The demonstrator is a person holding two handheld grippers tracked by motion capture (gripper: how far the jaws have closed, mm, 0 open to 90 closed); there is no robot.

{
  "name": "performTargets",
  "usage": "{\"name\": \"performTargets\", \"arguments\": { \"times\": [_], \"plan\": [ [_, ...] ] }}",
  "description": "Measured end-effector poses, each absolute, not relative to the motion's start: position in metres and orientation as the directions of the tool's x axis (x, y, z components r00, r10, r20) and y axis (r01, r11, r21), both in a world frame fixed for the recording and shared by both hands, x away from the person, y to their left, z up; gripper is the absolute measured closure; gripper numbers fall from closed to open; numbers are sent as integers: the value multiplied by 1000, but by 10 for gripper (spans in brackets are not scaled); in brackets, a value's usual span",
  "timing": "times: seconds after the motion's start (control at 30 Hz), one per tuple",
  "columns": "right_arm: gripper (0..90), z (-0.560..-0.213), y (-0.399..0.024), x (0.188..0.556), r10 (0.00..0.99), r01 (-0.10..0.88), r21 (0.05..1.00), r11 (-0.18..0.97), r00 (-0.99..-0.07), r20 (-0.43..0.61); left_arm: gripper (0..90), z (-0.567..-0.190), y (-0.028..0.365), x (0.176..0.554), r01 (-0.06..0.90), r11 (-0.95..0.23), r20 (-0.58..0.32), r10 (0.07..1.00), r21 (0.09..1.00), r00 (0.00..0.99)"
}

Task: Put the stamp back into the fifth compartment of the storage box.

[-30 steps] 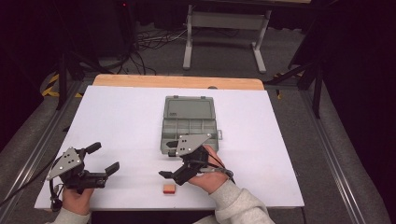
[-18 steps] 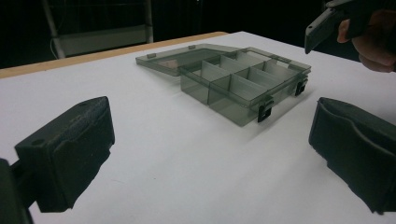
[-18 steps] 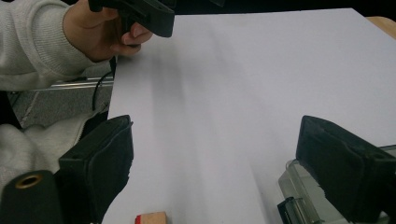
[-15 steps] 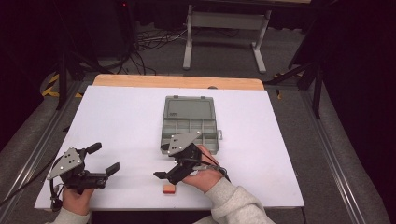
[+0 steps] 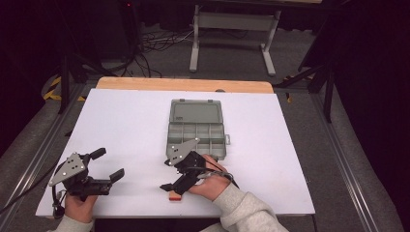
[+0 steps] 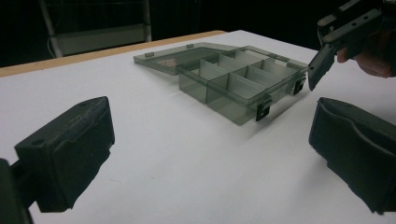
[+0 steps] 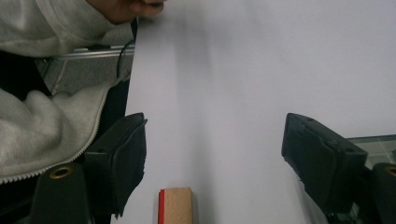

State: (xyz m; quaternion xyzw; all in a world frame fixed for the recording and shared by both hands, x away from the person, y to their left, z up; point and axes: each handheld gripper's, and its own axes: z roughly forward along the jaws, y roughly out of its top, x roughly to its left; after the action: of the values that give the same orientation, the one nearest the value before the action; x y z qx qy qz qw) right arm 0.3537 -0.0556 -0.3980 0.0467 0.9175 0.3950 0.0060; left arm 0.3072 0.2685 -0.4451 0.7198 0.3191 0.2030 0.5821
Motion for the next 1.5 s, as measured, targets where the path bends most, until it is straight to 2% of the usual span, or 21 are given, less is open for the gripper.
{"name": "performTargets", "arguments": {
  "times": [0.63, 1.5],
  "plan": [
    [262, -406, -52, 343, 43, 50, 623, 781, -999, 26, 10, -445, 268, 307, 225, -117, -82, 695, 967, 714],
    [365, -421, -53, 338, 1, 27, 515, 857, -999, 50, 10, -445, 268, 307, 225, -124, -78, 694, 967, 716]
  ]
}}
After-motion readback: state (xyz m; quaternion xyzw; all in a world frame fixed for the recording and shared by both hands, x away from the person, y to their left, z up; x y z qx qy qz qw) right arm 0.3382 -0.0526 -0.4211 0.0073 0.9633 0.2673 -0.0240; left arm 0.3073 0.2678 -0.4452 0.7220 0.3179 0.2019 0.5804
